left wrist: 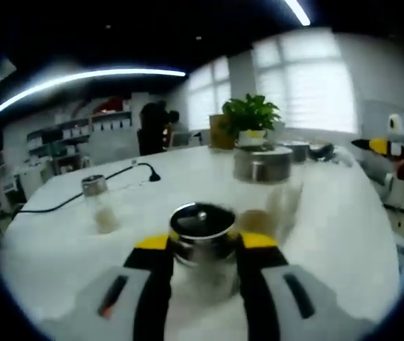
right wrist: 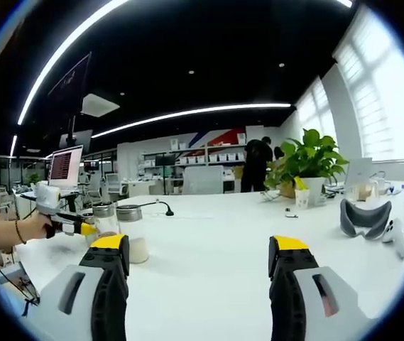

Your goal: Rotate the seasoning bottle until the label or dispensing opening points toward the visible target arrow and the bottle remains upright within the marked orientation range

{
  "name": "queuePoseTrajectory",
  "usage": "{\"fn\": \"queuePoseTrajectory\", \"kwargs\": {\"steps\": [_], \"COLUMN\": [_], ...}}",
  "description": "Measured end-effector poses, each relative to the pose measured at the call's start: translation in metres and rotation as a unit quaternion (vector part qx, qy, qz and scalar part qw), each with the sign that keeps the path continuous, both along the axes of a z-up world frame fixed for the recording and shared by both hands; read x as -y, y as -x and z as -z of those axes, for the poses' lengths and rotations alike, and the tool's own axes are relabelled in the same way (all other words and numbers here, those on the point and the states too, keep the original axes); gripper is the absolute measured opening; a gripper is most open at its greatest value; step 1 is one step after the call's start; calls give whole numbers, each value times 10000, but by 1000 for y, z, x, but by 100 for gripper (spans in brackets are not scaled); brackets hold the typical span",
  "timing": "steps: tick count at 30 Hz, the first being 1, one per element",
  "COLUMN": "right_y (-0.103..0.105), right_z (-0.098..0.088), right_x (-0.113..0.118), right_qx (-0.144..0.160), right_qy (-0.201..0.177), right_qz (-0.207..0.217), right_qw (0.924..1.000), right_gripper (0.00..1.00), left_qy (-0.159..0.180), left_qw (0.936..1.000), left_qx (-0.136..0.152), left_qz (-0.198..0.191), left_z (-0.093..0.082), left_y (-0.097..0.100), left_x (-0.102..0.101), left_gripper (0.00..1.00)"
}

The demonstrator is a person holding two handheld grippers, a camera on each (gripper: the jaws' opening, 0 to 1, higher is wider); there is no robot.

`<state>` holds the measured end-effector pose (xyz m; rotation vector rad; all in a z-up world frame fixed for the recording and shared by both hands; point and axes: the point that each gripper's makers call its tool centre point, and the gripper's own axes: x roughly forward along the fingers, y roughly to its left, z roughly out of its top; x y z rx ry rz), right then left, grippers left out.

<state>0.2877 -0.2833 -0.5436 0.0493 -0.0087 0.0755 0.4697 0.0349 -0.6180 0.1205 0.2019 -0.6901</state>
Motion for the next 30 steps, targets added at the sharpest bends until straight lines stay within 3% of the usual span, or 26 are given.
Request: {"fn": "queuePoseTrajectory", "kwargs": {"steps": [5,14,30], "right_y": [0,0,-1], "right_z": [1,1,2], "right_x": [0,1,1], "right_qx": [-7,-9,-29], "right_qy": [-14,-24,-48], "right_qz": [5,0,-14], "right_qw": [10000,10000,10000], "right_gripper": [83,83,82], "left_qy": [244,254,372], "left_qw": [9968,9890,9891], "left_qx": [56,239,94], "left_qz": [-761,-1436,-1420], "left_z": [0,1,7], "left_y": [0,3,0], "left_x": [-3,-4,-3], "left_gripper": [37,37,36]}}
